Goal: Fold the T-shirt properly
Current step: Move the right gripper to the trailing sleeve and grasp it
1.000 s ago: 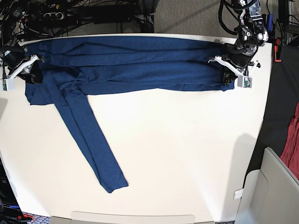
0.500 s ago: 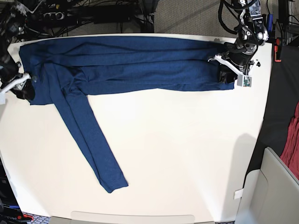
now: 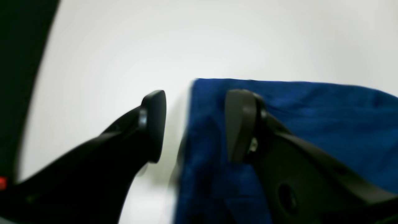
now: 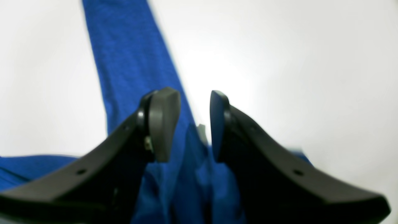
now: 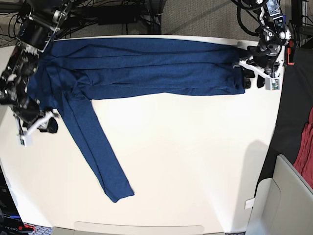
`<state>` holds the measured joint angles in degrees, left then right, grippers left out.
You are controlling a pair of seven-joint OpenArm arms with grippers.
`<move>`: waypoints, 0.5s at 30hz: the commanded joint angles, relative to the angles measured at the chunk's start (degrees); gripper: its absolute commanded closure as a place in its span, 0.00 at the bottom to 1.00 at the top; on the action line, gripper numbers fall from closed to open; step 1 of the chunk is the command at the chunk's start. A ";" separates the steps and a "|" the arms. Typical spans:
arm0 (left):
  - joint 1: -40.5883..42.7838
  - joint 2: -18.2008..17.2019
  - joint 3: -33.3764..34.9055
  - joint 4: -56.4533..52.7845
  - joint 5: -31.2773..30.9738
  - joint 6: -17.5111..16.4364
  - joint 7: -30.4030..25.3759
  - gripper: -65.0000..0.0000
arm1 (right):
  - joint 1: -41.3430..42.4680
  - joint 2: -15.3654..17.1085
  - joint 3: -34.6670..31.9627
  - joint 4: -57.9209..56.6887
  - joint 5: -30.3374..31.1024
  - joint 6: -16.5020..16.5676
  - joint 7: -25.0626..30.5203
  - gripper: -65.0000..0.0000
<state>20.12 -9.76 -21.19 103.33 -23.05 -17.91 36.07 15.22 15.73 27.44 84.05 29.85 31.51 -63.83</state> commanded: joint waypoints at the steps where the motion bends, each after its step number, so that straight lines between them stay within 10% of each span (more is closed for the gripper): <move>1: -0.38 -0.48 -1.10 1.24 -0.29 -0.15 -1.13 0.54 | 3.02 0.93 -0.67 0.04 -0.70 0.10 1.72 0.67; 15: -1.35 1.54 -3.64 5.37 -0.47 -0.15 -1.04 0.54 | 23.59 -8.03 -9.73 -17.63 -27.69 0.10 9.37 0.44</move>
<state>18.74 -7.73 -24.58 107.42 -23.11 -17.98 36.07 36.91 7.27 17.67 65.43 1.08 31.53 -55.70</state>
